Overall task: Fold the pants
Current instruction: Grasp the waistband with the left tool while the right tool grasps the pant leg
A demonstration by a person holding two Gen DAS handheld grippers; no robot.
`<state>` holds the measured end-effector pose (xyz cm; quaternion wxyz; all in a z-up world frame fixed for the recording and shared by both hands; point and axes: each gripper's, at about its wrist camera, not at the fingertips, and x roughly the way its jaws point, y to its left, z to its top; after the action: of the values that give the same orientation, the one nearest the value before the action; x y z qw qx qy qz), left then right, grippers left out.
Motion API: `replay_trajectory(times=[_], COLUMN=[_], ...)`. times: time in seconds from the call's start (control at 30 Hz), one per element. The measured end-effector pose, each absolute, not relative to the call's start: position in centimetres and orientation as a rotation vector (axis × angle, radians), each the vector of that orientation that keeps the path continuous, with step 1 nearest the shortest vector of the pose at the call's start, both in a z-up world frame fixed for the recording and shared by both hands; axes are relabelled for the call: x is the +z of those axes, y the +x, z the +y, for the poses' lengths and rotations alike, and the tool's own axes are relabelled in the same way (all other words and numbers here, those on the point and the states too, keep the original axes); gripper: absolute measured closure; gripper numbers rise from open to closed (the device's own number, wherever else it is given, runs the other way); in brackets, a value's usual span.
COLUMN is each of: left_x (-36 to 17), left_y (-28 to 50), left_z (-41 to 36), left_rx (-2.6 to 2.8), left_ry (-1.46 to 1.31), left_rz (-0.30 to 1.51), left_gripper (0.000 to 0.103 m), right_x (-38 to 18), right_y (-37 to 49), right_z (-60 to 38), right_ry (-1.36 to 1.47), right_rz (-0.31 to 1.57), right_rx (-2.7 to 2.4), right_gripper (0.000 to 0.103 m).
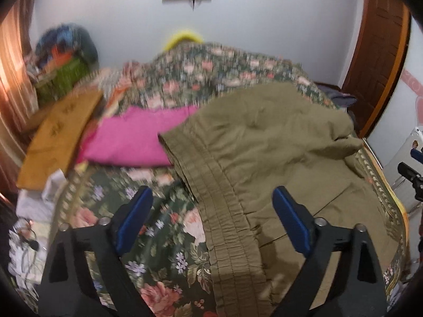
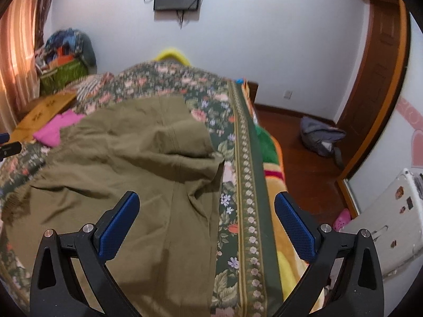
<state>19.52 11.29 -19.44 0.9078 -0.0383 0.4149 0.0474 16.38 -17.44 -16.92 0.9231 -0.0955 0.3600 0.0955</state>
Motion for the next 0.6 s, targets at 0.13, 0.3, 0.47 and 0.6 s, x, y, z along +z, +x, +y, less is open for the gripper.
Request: replay_trajectory(times=[0.13, 0.3, 0.47, 0.6], left_x=[-21.6, -23.6, -25.0, -25.5], left_y=[20.4, 20.1, 19.7, 19.6], left_z=[11.7, 11.7, 11.5, 11.7], left_rx=[0.089, 0.039, 0.022, -0.041], left_ry=[-0.108, -0.158, -0.171, -0.242], left_rz=[0.917, 0.980, 1.018, 1.038], left_gripper=[0.018, 0.025, 0.025, 0.047], right_x=[-19.2, -23.0, -25.2, -26.0], right_y=[18.3, 20.5, 21.0, 21.4], right_z=[-17.5, -18.5, -19.2, -19.7], right_ry=[-0.199, -0.143, -0.096, -0.029], right_rz=[0.802, 0.975, 1.062, 1.121], right_rx=[0.210, 0.263, 0.287, 0.331], right_gripper=[0.007, 0.029, 0.045, 0.074])
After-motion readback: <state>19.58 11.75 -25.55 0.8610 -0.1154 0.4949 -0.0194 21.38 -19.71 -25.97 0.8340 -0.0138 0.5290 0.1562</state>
